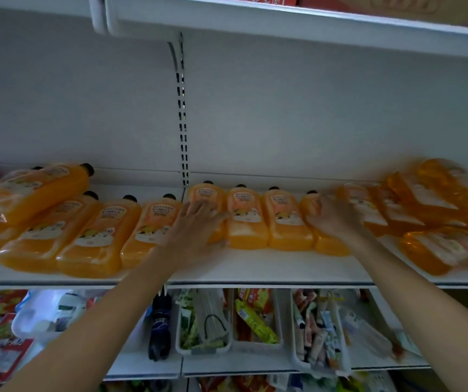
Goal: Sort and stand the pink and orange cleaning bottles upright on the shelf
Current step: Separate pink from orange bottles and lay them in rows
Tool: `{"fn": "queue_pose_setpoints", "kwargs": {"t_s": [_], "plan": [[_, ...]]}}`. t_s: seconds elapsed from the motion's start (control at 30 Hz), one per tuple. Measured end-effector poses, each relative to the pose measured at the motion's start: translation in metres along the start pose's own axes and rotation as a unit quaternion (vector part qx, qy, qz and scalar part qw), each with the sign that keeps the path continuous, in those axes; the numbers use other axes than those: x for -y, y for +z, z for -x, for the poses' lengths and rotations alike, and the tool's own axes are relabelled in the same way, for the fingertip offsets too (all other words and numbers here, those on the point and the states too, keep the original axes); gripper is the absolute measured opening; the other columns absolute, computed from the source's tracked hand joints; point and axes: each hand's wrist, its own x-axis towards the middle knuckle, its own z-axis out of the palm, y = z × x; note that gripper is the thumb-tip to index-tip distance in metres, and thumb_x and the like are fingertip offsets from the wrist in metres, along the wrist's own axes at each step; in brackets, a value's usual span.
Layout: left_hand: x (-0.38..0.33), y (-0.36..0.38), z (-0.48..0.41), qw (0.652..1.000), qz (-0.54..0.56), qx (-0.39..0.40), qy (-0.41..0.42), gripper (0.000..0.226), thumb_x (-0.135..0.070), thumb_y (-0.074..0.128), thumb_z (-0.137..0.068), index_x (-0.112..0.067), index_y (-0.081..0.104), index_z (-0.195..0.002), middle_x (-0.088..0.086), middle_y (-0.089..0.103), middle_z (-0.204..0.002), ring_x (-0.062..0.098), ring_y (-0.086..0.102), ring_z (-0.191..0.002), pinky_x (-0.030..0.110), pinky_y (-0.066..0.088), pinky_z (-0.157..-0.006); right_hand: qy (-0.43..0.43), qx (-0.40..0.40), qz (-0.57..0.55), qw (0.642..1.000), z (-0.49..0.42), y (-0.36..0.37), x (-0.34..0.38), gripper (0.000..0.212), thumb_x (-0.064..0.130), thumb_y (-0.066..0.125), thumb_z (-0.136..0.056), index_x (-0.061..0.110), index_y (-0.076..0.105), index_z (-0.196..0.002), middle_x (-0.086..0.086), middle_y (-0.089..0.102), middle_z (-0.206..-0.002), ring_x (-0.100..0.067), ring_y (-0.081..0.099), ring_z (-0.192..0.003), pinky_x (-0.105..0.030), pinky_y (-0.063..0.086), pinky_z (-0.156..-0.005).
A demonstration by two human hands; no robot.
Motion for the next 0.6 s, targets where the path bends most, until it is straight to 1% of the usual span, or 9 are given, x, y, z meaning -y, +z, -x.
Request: {"fn": "queue_pose_setpoints", "kwargs": {"t_s": [0.07, 0.13, 0.23, 0.27, 0.3, 0.37, 0.4, 0.47, 0.6], "plan": [[0.0, -0.001, -0.001, 1.0, 0.002, 0.001, -0.004, 0.059, -0.054, 0.045, -0.089, -0.032, 0.029, -0.141, 0.002, 0.026, -0.148, 0.023, 0.014, -0.139, 0.044, 0.012, -0.113, -0.024, 0.01, 0.001, 1.0, 0.002, -0.006, 0.002, 0.068, 0.057, 0.053, -0.083, 0.019, 0.037, -0.137, -0.011, 0.048, -0.135, -0.033, 0.048, -0.119, -0.04, 0.041, -0.096], [0.0, -0.003, 0.0, 1.0, 0.021, 0.016, -0.015, 0.058, -0.052, 0.047, -0.089, -0.032, 0.03, -0.141, 0.001, 0.025, -0.149, 0.021, 0.015, -0.14, 0.043, 0.013, -0.112, -0.03, 0.0, -0.039, 0.999, 0.007, -0.007, 0.005, 0.059, 0.048, 0.058, -0.084, 0.016, 0.045, -0.131, -0.011, 0.053, -0.126, -0.03, 0.052, -0.114, -0.036, 0.041, -0.087], [-0.004, -0.007, -0.001, 0.998, 0.037, 0.056, -0.018, 0.057, -0.052, 0.046, -0.089, -0.039, 0.026, -0.142, 0.004, 0.021, -0.151, 0.022, 0.013, -0.141, 0.045, 0.017, -0.11, -0.033, -0.046, -0.152, 0.987, 0.008, -0.008, 0.0, 0.032, 0.042, 0.067, -0.073, 0.017, 0.061, -0.092, -0.009, 0.064, -0.097, -0.028, 0.061, -0.094, -0.032, 0.044, -0.069], [-0.007, -0.009, -0.001, 0.997, 0.028, 0.076, -0.021, 0.058, -0.053, 0.043, -0.09, -0.041, 0.023, -0.143, 0.005, 0.017, -0.153, 0.023, 0.01, -0.141, 0.046, 0.016, -0.111, -0.029, -0.054, -0.174, 0.983, 0.008, -0.012, -0.002, 0.025, 0.041, 0.068, -0.072, 0.019, 0.062, -0.081, -0.008, 0.066, -0.092, -0.029, 0.062, -0.092, -0.031, 0.043, -0.066], [-0.009, -0.01, -0.002, 0.995, 0.017, 0.097, -0.027, 0.058, -0.054, 0.041, -0.09, -0.043, 0.019, -0.143, 0.005, 0.013, -0.154, 0.024, 0.006, -0.142, 0.047, 0.013, -0.112, -0.023, -0.061, -0.183, 0.981, 0.01, -0.018, -0.001, 0.025, 0.042, 0.067, -0.072, 0.018, 0.063, -0.078, -0.008, 0.067, -0.094, -0.029, 0.062, -0.094, -0.029, 0.041, -0.066], [-0.013, -0.012, -0.006, 0.991, 0.005, 0.123, -0.043, 0.061, -0.056, 0.04, -0.09, -0.044, 0.015, -0.143, 0.005, 0.007, -0.155, 0.025, 0.003, -0.142, 0.046, 0.011, -0.113, -0.034, -0.09, -0.169, 0.981, 0.012, -0.029, 0.005, 0.035, 0.047, 0.066, -0.073, 0.019, 0.068, -0.095, -0.007, 0.067, -0.105, -0.029, 0.061, -0.099, -0.027, 0.04, -0.07], [-0.014, -0.013, -0.008, 0.991, -0.001, 0.126, -0.044, 0.062, -0.057, 0.041, -0.089, -0.044, 0.013, -0.144, 0.006, 0.007, -0.154, 0.026, 0.004, -0.142, 0.046, 0.012, -0.113, -0.051, -0.104, -0.155, 0.981, 0.015, -0.036, 0.011, 0.045, 0.052, 0.063, -0.073, 0.021, 0.066, -0.105, -0.007, 0.066, -0.109, -0.029, 0.059, -0.101, -0.028, 0.042, -0.072], [-0.013, -0.012, -0.01, 0.991, -0.021, 0.129, -0.039, 0.065, -0.058, 0.041, -0.088, -0.044, 0.01, -0.144, 0.007, 0.007, -0.154, 0.027, 0.005, -0.142, 0.048, 0.015, -0.113, -0.088, -0.124, -0.138, 0.979, 0.02, -0.041, 0.028, 0.059, 0.059, 0.057, -0.071, 0.022, 0.059, -0.116, -0.008, 0.06, -0.115, -0.031, 0.055, -0.106, -0.033, 0.047, -0.08], [-0.019, -0.016, -0.007, 0.988, -0.021, 0.144, -0.048, 0.064, -0.052, 0.044, -0.091, -0.041, 0.01, -0.145, 0.007, 0.006, -0.155, 0.026, 0.004, -0.142, 0.048, 0.011, -0.114, -0.14, -0.091, -0.11, 0.98, 0.036, -0.035, 0.081, 0.051, 0.053, 0.057, -0.081, 0.023, 0.052, -0.123, -0.011, 0.04, -0.129, -0.036, 0.037, -0.121, -0.039, 0.041, -0.087]]}}
